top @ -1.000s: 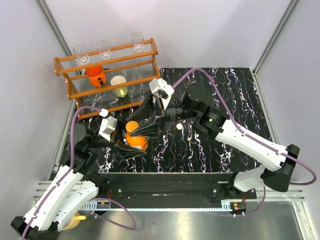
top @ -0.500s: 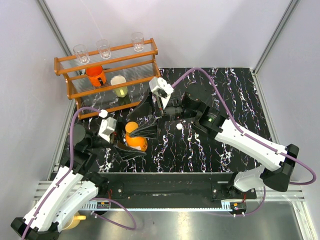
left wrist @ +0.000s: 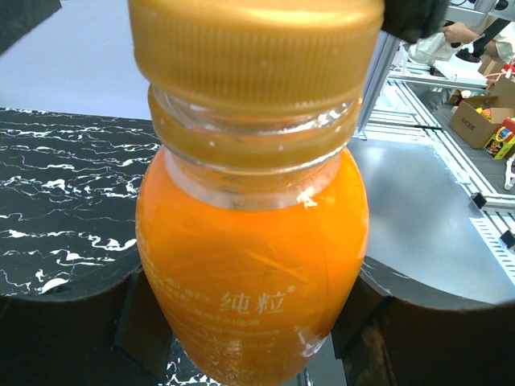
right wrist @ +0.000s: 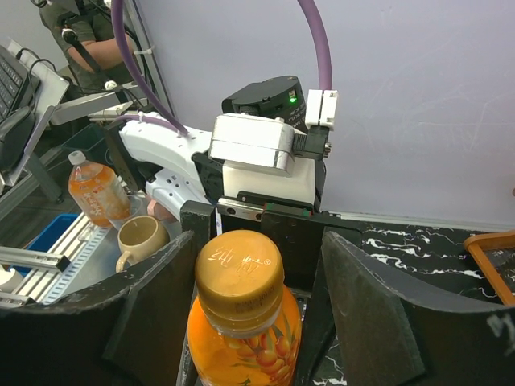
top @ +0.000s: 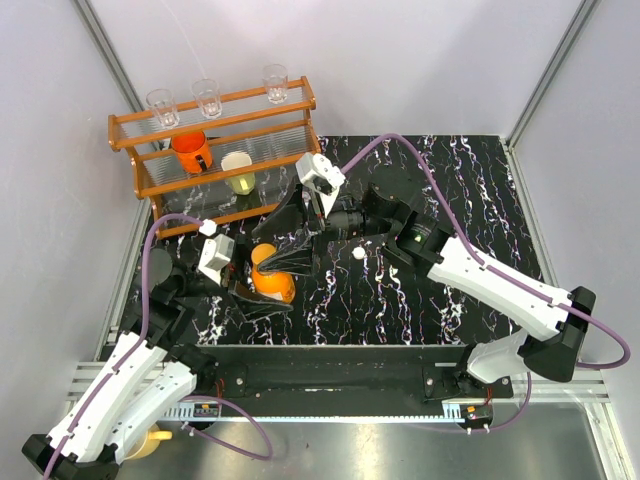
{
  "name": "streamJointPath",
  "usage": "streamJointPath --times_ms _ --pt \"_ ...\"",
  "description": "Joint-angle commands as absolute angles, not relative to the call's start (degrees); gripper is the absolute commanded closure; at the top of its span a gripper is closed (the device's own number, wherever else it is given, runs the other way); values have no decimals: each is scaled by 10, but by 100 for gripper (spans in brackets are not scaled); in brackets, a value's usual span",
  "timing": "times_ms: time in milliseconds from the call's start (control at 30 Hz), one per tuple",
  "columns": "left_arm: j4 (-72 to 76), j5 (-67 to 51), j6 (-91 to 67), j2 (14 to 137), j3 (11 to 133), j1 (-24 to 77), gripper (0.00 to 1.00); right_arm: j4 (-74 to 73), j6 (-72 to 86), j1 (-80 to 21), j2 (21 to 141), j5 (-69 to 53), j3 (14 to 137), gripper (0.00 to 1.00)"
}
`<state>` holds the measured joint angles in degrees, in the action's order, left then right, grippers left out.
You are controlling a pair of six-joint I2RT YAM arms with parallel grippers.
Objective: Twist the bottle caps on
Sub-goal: Screw the bottle cap onto the plastic bottle.
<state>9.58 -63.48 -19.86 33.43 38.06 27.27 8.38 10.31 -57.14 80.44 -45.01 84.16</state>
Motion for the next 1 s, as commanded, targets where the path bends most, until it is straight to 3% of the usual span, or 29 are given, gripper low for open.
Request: streamJointPath --times_ms 0,233,667,967 --pt "125 -637 -191 331 382 270 82 119 94 -568 788 -441 836 28" --pt "127 -633 -192 332 383 269 82 112 78 -573 781 -419 829 28" --pt "128 -634 -193 331 381 267 82 119 82 -573 762 -392 838 18" --pt "127 -635 -192 330 381 267 82 157 123 -573 766 -469 822 15"
